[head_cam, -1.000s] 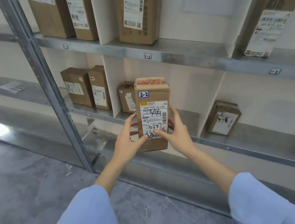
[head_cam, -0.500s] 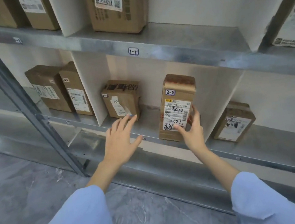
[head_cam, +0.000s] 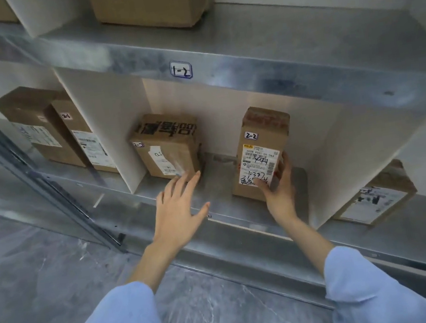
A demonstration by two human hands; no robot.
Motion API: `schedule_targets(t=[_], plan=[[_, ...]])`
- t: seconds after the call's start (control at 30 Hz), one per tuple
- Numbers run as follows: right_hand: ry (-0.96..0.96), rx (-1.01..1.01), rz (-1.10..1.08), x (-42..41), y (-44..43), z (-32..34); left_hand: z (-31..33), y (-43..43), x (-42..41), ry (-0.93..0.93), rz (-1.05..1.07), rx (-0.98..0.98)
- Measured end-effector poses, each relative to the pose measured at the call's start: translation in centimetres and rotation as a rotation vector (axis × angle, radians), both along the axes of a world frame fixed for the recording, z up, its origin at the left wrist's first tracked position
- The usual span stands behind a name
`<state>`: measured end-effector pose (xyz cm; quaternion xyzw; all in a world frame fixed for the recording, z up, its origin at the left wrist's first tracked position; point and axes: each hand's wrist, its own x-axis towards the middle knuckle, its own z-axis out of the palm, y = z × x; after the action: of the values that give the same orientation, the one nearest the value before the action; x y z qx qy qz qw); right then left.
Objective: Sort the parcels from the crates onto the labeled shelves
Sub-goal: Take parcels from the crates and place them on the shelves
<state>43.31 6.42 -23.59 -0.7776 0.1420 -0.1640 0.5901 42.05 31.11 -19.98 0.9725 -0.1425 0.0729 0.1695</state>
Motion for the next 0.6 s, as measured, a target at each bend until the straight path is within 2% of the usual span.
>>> schedule_targets(t=[0.13, 0.3, 0.4, 0.6], plan=[[-0.002, 0.002, 0.03, 0.8, -0.2, -0.1, -0.5, 0.1, 0.0, 0.015, -0.003, -0.003], [0.093, -0.039, 0.004, -1.0, -0.1, 1.0, 0.0, 0.5, -1.1, 0.024, -0.028, -0.005], [0.132, -0.192, -0.028, -3.7, 0.2, 1.9, 0.9, 0.7, -2.7, 0.016, -0.055, -0.009], [0.253, -0.514, 0.072, -11.8, 0.8, 4.7, 3.8, 0.6, -8.0, -0.01, -0.131, -0.006]])
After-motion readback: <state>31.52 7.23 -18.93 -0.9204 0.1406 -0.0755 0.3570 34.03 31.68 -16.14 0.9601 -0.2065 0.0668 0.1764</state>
